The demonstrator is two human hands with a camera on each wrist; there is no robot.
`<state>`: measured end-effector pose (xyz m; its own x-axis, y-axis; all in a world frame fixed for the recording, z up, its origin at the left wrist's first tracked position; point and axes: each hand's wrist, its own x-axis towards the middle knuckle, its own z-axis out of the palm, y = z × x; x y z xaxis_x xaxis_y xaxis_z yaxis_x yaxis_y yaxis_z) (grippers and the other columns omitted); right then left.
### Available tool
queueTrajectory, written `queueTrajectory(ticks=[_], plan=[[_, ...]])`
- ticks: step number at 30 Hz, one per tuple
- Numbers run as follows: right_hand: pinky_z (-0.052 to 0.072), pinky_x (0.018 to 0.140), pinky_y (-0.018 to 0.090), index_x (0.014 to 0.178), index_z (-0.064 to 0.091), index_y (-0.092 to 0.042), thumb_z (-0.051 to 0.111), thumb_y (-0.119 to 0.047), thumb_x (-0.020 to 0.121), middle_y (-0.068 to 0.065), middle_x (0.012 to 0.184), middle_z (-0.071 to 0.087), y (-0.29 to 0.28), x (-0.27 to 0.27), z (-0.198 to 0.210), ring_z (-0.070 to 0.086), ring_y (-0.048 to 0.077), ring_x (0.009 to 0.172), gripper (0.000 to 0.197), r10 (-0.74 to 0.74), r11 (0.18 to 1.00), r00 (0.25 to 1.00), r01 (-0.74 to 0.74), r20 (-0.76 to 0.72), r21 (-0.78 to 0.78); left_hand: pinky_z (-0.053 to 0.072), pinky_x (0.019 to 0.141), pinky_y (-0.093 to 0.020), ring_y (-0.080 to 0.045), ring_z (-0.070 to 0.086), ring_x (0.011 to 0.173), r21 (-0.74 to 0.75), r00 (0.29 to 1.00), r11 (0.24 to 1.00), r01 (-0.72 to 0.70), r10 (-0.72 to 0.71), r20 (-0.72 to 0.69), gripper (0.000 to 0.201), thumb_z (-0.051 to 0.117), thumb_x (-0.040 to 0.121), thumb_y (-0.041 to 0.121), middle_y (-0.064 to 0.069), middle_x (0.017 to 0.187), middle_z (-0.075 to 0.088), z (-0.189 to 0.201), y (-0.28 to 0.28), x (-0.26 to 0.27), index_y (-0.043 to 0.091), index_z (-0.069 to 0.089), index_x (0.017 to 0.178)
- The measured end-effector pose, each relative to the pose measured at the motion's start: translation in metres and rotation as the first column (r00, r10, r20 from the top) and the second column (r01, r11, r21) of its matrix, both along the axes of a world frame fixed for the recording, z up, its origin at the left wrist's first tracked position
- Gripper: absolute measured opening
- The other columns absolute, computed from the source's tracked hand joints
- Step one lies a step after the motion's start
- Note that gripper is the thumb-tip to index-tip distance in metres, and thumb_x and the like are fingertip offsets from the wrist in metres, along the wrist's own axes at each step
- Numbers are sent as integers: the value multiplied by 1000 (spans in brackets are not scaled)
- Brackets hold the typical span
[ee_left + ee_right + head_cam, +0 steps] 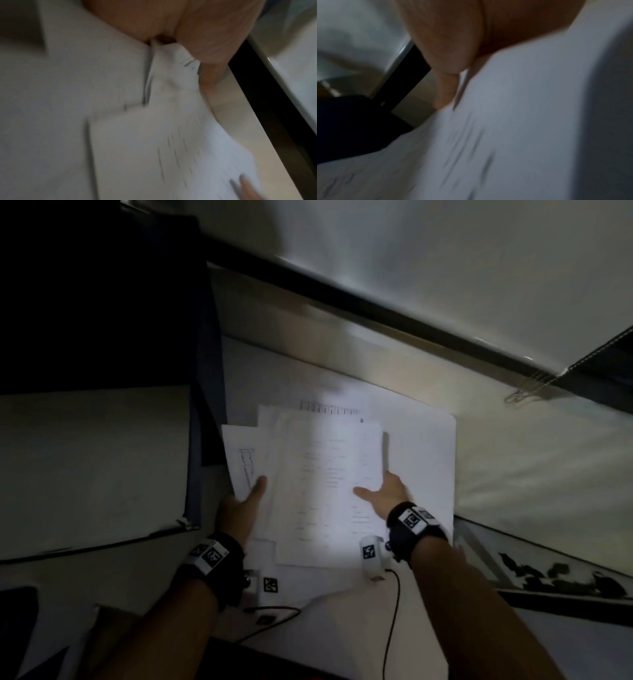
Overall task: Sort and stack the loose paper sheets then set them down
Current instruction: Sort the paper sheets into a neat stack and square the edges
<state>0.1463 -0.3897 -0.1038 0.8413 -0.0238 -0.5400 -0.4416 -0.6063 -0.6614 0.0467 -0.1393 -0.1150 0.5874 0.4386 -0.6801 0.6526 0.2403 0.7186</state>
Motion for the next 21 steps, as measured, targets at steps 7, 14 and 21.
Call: queueTrajectory(ticks=[7,14,21], plan=[[31,111,59,148,32,-9,68,-70,74,13,154,26,8,35,-20,25,36,141,102,-151,817,988,102,-41,-567,48,93,-36,-31,62,108,300,997,952,58,-72,36,43,64,90,10,-14,124,63,1,-8,-1,8,54,132],[40,103,49,139,41,-2,69,-51,85,14,144,44,48,44,-29,40,33,135,78,-68,839,998,62,10,-541,47,96,-37,-31,60,112,314,994,948,56,-82,70,45,60,93,10,-14,127,62,8,-8,-3,11,50,137],[38,107,41,129,51,-3,68,-35,89,16,138,50,71,48,-28,46,32,129,54,-71,817,997,58,-1,-574,48,98,-40,-33,60,114,309,994,949,61,-84,63,46,60,93,9,-15,129,62,0,4,-9,12,50,137]])
